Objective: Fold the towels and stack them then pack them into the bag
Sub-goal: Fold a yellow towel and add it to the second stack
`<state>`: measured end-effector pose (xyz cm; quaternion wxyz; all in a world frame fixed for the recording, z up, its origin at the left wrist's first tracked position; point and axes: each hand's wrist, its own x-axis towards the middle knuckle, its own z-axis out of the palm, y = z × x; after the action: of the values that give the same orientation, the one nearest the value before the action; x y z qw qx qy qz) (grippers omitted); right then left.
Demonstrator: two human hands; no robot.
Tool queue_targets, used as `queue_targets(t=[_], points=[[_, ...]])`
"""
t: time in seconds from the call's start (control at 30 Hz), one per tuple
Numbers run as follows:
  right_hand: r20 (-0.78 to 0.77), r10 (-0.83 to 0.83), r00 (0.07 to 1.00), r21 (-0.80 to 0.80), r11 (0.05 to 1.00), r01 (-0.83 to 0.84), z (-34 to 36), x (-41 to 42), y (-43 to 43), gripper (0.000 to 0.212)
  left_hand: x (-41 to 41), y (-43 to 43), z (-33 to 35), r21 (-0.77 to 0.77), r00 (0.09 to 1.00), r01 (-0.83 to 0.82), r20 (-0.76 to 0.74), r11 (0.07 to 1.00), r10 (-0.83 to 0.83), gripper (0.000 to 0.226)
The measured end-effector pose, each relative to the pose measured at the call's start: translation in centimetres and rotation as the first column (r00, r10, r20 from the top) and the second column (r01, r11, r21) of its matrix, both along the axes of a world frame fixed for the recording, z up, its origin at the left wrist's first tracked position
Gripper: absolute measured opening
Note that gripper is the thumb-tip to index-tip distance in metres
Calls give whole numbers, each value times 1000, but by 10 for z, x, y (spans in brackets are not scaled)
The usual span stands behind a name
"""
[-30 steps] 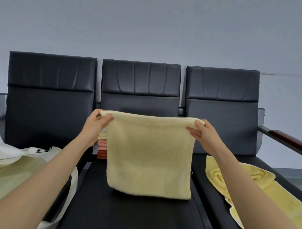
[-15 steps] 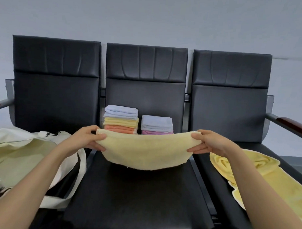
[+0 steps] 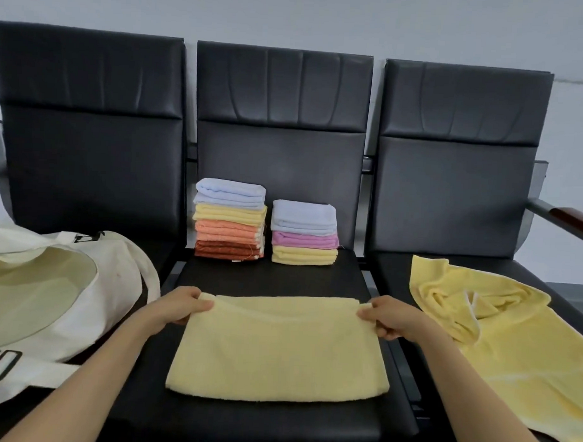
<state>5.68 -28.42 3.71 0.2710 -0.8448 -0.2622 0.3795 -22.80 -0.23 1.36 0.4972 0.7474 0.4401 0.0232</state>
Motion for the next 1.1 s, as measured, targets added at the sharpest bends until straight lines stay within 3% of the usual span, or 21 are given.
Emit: queue_targets(t=[0.13,0.23,0.37,0.5,0.6,0.7,0.83,0.93,1.0,1.07,1.1], points=[[-11,-96,995,121,988,97,-3,13,17,13,17,9,-3,-153,958,-149,221,977,181,14],[28,-160,987,173,973,153,-10,23,34,14,27,21,-13,-203,909,-262,276,944,312,12],[102,-210,972,184,964,189,-36,28,53,19,39,22,-31,-121,904,-344,225,931,363,11],[278,-195,940,125,978,166,-62,26,59,25,49,16,-52,59,912,-388,169,920,374,15],[328,-223,918,112,974,196,-67,28,61,34,48,15,-52,53,930,-350,143,935,339,17],[380,-178,908,48,984,173,-69,31,62,25,43,16,-53,39,971,-230,79,972,226,20],[524,-151,838,13,986,169,-70,21,62,28,42,16,-59,302,988,-89,-97,949,124,56],[650,-113,752,81,994,79,-60,3,65,23,44,8,-53,299,986,-104,-92,949,137,53],[549,-93,831,188,982,-14,-53,-16,72,10,46,0,-48,382,989,-45,-115,923,96,40],[223,-27,974,296,954,-41,-49,-41,80,8,49,-13,-39,467,998,13,-67,884,20,29],[47,32,998,317,947,-45,-47,-53,84,10,50,-20,-34,472,998,60,-35,880,-50,25]])
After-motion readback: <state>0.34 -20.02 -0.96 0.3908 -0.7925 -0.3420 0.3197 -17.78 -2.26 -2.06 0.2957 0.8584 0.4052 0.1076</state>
